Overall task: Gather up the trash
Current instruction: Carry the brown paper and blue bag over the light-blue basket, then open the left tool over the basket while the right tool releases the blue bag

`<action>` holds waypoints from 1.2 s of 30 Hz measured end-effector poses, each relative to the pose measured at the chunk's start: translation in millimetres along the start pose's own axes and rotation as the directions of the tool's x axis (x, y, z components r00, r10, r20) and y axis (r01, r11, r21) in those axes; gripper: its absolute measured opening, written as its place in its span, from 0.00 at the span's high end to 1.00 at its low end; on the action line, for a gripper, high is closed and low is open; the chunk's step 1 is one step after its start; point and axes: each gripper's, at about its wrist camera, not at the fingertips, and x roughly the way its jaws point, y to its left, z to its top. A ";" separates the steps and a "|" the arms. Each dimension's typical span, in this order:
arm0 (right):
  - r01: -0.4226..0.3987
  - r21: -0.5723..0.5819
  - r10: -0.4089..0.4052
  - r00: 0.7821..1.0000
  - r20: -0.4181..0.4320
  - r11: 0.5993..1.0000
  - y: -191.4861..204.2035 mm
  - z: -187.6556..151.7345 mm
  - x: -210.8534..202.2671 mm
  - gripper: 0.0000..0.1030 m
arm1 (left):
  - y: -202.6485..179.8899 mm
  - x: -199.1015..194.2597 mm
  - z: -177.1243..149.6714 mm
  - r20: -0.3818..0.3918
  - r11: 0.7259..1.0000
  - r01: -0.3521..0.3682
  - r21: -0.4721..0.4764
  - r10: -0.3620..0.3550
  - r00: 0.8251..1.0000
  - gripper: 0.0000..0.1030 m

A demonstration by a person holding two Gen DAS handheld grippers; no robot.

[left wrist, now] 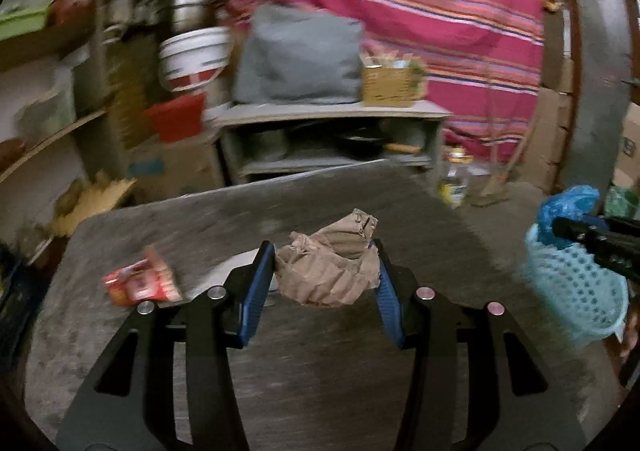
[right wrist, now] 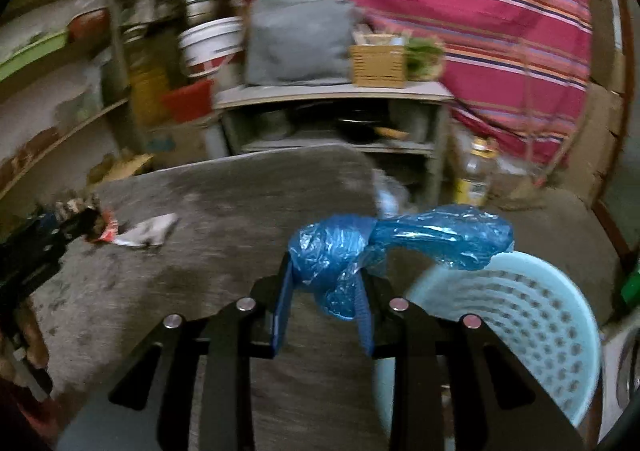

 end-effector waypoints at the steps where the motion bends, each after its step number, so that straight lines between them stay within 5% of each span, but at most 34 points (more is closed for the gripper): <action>1: 0.013 0.020 -0.013 1.000 -0.003 1.000 -13.5 -2.2 -2.0 0.72 | -20.9 1.6 3.2 0.003 0.999 0.043 0.006 -0.043 0.999 0.54; 10: 0.127 0.166 -0.125 0.992 -0.025 0.978 -115.0 -30.4 -21.1 0.72 | -163.0 21.3 2.4 -0.017 0.967 0.214 0.136 -0.213 0.977 0.54; 19: 0.130 0.264 -0.131 0.991 -0.012 0.956 -154.8 -38.4 -27.7 0.72 | -238.8 47.3 -4.7 -0.090 0.935 0.306 0.178 -0.294 0.952 0.54; 23: 0.142 0.297 -0.144 0.989 -0.015 0.944 -167.1 -41.1 -27.9 0.72 | -249.2 55.0 -0.3 -0.109 0.928 0.331 0.172 -0.316 0.942 0.52; 28: 0.146 0.306 -0.146 0.989 -0.022 0.941 -168.6 -43.9 -24.3 0.72 | -243.2 48.1 1.7 -0.093 0.929 0.337 0.155 -0.326 0.941 0.27; 36: 0.135 0.282 -0.121 0.990 -0.067 0.950 -151.3 -43.6 1.2 0.72 | -185.2 29.1 2.5 -0.042 0.964 0.220 0.148 -0.216 0.975 0.09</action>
